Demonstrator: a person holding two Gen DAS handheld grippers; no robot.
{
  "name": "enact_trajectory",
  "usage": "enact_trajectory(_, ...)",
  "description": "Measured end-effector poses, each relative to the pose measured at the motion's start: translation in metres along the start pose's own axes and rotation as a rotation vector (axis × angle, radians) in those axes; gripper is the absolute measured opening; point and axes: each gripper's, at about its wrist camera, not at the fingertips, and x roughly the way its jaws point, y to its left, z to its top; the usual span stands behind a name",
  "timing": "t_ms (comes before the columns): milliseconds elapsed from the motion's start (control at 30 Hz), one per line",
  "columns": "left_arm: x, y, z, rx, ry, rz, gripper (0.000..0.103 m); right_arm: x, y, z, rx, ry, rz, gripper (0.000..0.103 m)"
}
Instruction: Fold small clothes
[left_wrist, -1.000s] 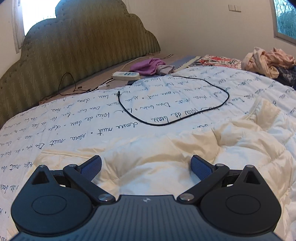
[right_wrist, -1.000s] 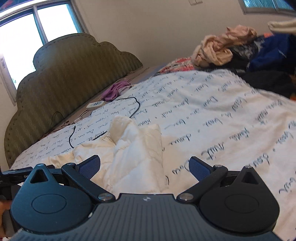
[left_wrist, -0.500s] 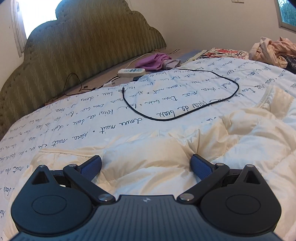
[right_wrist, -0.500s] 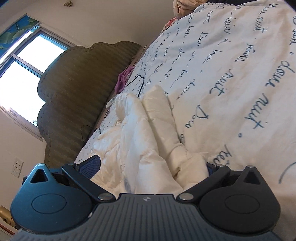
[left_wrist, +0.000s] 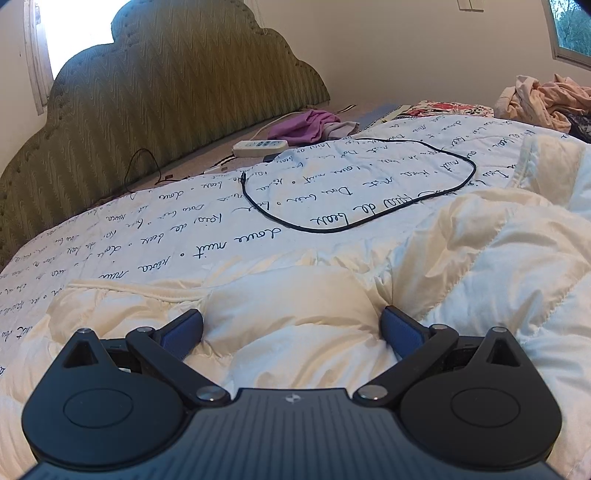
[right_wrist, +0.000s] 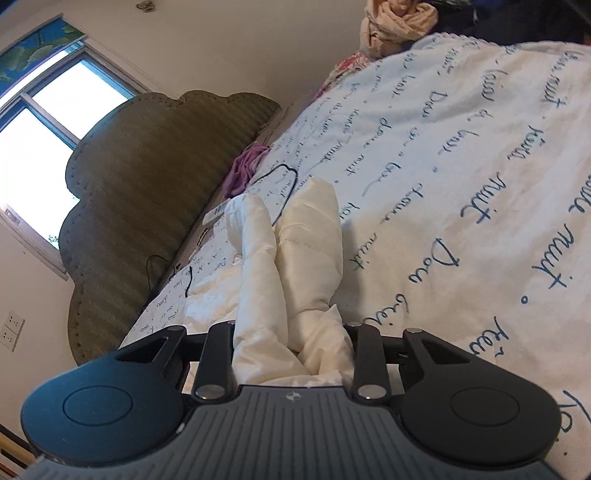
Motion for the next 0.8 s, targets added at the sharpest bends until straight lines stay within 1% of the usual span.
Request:
enact_trajectory(200,0.0,-0.001,-0.002,0.009,-0.005,0.006,0.103,-0.015,0.046,0.011,-0.093,-0.032,0.095,0.028)
enact_trajectory(333,-0.001,-0.003,-0.004,0.019,-0.019,0.02,0.103,-0.018,0.072,0.016,-0.108,-0.025,0.175,0.028)
enact_trajectory(467,-0.004,-0.005,-0.004,0.034,-0.033,0.031,0.103,-0.017,0.098,0.015,-0.13,-0.016,0.227,0.028)
enact_trajectory(533,-0.006,0.003,0.0,0.024,-0.019,-0.004,0.103,-0.015,0.111,0.013,-0.156,-0.015,0.234,0.028)
enact_trajectory(600,-0.013,0.019,0.004,-0.021,0.014,-0.057,0.103,-0.016,0.122,0.013,-0.194,-0.028,0.217,0.028)
enact_trajectory(667,-0.025,0.034,0.004,-0.054,0.01,-0.091,0.103,-0.02,0.127,0.015,-0.227,-0.049,0.192,0.028)
enact_trajectory(733,-0.039,0.042,0.001,-0.027,-0.006,-0.09,0.103,-0.022,0.129,0.016,-0.233,-0.056,0.184,0.028)
enact_trajectory(800,-0.052,0.043,-0.006,0.036,-0.017,-0.089,0.103,-0.024,0.129,0.015,-0.239,-0.059,0.18,0.028)
